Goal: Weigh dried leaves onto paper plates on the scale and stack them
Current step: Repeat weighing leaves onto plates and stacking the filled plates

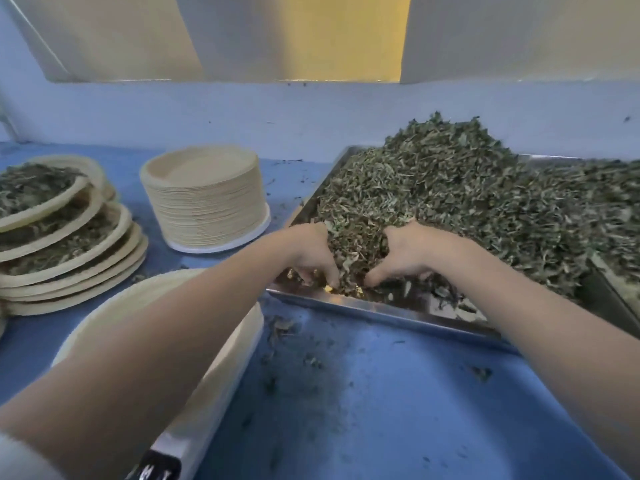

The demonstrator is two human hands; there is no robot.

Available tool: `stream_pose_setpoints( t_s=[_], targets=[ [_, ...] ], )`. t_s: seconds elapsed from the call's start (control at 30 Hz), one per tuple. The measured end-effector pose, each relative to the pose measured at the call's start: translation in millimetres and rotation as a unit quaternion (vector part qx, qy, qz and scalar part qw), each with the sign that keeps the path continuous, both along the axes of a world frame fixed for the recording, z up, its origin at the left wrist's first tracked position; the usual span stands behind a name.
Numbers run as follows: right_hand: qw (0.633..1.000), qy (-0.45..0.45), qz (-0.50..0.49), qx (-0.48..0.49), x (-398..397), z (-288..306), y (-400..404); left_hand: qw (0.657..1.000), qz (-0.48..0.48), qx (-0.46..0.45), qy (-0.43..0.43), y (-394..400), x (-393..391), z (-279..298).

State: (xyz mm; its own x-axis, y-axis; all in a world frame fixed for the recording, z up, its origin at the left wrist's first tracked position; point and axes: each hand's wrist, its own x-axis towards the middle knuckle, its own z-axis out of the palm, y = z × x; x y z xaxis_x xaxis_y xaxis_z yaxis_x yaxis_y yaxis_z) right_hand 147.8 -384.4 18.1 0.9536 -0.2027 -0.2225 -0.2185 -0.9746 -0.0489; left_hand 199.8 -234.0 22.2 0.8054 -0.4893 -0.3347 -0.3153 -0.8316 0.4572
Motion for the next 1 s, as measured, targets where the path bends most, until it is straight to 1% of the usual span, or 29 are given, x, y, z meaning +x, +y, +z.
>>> stream_pose_setpoints(
  t_s=[0.07, 0.13, 0.17, 0.2, 0.27, 0.3, 0.37, 0.4, 0.47, 0.53, 0.63, 0.73, 0.8, 0.9, 1.0],
  targets=[
    [0.998, -0.029, 0.054, 0.032, 5, -3, 2, 0.999, -0.019, -0.036, 0.007, -8, 3, -3],
    [0.99, -0.049, 0.092, 0.091, 6, -2, 0, 0.997, -0.047, -0.053, 0.019, -10, 6, -1],
    [0.986, -0.049, 0.097, 0.127, 5, 0, -5, 0.997, -0.063, -0.038, 0.006, -8, 7, 2],
    [0.984, -0.047, 0.103, 0.135, 3, 4, -10, 0.997, -0.077, -0.009, -0.028, -5, 10, 7],
    [0.99, -0.027, 0.109, 0.079, 1, 10, -18, 0.991, -0.088, 0.043, -0.093, 0, 15, 15],
    [0.992, -0.011, 0.108, 0.056, 2, 11, -19, 0.991, -0.085, 0.054, -0.091, 1, 15, 16],
    [0.992, 0.009, 0.11, 0.055, 4, 7, -12, 0.995, -0.074, 0.055, -0.027, -5, 9, 11],
    [0.991, 0.007, 0.113, 0.072, 6, 3, -7, 0.997, -0.065, 0.04, 0.007, -10, 6, 5],
    [0.984, -0.007, 0.11, 0.142, 11, -5, 3, 0.998, -0.044, -0.009, 0.039, -19, 5, -5],
    [0.973, -0.022, 0.09, 0.21, 13, -10, 9, 0.997, -0.02, -0.048, 0.048, -23, 7, -8],
    [0.96, -0.061, 0.065, 0.267, 11, -11, 13, 0.994, 0.008, -0.104, 0.036, -17, 6, -8],
    [0.945, -0.126, 0.052, 0.297, 7, -2, 12, 0.985, 0.018, -0.171, 0.004, -8, 1, -2],
    [0.942, -0.155, 0.052, 0.292, 3, 11, 14, 0.981, 0.017, -0.193, -0.013, -3, -5, 11],
    [0.944, -0.173, 0.068, 0.272, -4, 31, 27, 0.982, 0.015, -0.185, -0.036, 9, -13, 34],
    [0.932, -0.191, 0.088, 0.296, -11, 48, 49, 0.983, 0.025, -0.178, -0.048, 34, -23, 57]
  ],
)
